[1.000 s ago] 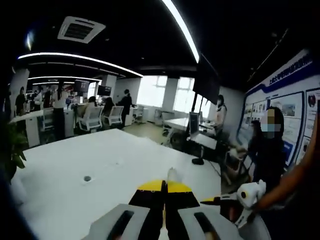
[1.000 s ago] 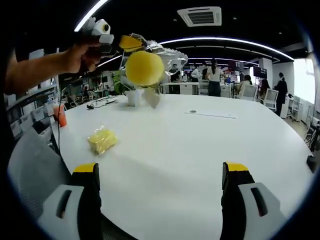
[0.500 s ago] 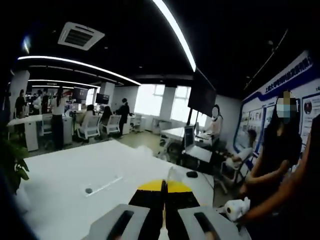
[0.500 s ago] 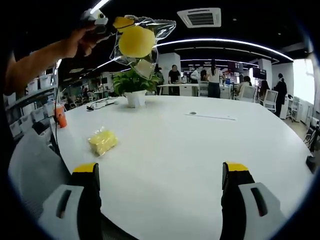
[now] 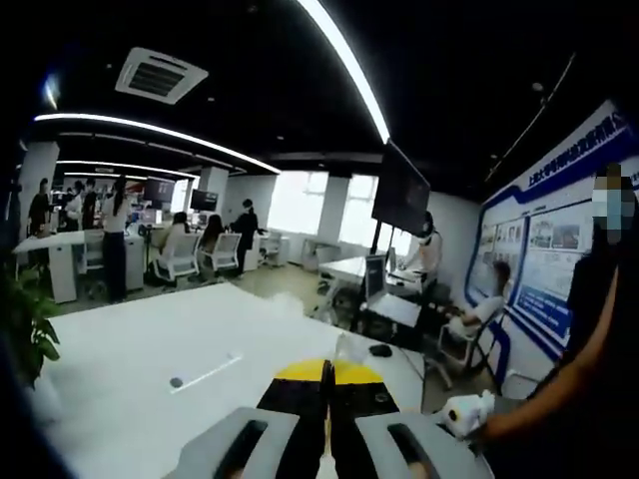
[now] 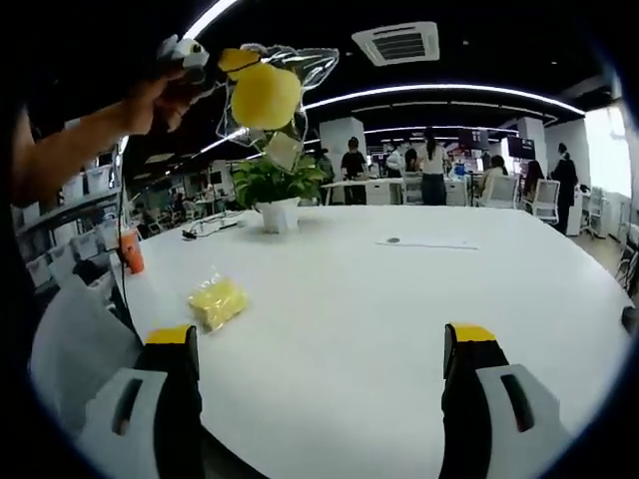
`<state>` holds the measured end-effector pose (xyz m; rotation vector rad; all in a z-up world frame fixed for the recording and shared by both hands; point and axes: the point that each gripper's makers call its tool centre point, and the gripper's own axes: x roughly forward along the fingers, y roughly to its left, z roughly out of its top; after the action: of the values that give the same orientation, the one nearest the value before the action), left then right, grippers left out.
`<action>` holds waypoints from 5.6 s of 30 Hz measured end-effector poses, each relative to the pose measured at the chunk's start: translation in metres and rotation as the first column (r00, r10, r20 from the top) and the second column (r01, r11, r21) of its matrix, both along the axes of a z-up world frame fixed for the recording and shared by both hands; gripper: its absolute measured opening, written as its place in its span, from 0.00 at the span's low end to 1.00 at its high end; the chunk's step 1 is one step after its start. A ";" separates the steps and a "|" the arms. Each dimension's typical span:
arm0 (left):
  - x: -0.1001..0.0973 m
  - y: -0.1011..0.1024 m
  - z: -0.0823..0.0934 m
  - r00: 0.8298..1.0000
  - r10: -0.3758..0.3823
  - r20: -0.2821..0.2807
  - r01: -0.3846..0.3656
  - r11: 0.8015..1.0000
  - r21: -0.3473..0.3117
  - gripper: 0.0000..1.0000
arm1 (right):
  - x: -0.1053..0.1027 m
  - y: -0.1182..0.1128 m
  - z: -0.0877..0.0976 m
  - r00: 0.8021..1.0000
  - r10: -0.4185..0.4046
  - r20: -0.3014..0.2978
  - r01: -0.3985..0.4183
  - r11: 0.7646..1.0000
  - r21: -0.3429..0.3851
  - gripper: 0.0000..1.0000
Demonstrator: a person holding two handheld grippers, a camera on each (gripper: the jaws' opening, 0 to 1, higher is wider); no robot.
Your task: Compare the silicone blocks by pressing each to a similar depth, holding the contact briefly, and releasing to observe deformation and rebound differences across the visible hardness samples.
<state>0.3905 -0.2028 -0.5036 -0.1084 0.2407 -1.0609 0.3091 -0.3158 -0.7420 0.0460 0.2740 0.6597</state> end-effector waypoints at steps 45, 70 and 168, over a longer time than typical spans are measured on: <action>-0.036 -0.023 0.048 0.990 -0.132 -0.049 0.123 0.980 -0.158 0.00 | 0.045 0.073 0.230 0.842 0.418 0.341 -0.512 0.818 0.263 0.62; -0.046 -0.019 0.047 0.988 -0.152 0.035 0.155 0.980 -0.123 0.00 | 0.023 0.085 0.234 0.821 0.541 0.180 -0.568 0.742 0.357 0.13; -0.041 -0.032 0.004 0.999 -0.023 0.035 0.028 0.989 -0.145 0.00 | 0.043 0.072 0.182 0.930 0.326 0.172 -0.364 0.883 0.296 0.70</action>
<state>0.3490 -0.2344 -0.4994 -0.2191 0.1353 -1.1042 0.3518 -0.2440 -0.5599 0.2779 0.0546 1.0574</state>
